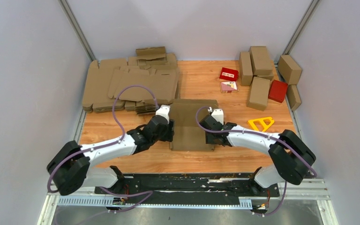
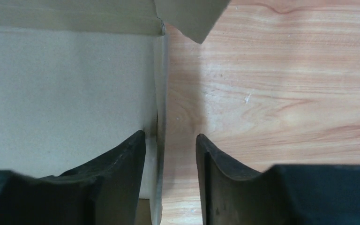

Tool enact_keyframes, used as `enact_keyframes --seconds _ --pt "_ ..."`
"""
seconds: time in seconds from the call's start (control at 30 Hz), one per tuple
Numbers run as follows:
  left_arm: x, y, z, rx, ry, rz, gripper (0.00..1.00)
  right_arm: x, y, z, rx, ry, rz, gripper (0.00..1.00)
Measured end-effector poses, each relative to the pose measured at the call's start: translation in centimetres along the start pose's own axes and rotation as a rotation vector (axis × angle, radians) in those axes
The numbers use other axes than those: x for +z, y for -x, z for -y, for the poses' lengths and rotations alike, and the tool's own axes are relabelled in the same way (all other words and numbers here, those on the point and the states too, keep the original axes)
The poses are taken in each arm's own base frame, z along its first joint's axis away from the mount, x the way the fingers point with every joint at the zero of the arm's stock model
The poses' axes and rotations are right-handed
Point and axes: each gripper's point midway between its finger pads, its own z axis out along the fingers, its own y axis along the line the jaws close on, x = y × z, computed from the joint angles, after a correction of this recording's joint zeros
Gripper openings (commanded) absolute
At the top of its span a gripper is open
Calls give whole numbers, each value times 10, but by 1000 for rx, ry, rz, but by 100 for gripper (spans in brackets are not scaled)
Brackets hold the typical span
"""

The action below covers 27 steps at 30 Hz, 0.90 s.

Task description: Fold the paper box

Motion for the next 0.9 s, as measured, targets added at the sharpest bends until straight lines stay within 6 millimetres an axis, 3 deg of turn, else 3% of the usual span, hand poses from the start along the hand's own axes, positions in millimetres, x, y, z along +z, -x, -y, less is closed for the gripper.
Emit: enact_keyframes --seconds 0.2,0.3,0.43,0.6,0.9 --pt "-22 5 -10 -21 -62 54 76 -11 5 -6 -52 83 27 83" --pt "-27 10 -22 -37 -50 78 84 -26 16 -8 -64 133 75 92" --pt "-34 18 -29 -49 -53 113 100 -45 35 -10 -72 212 140 93" --pt "-38 37 -32 -73 -71 178 100 -60 64 -1 -31 299 205 100" --pt "-21 66 -38 -86 -99 229 100 -72 127 32 36 347 390 99"
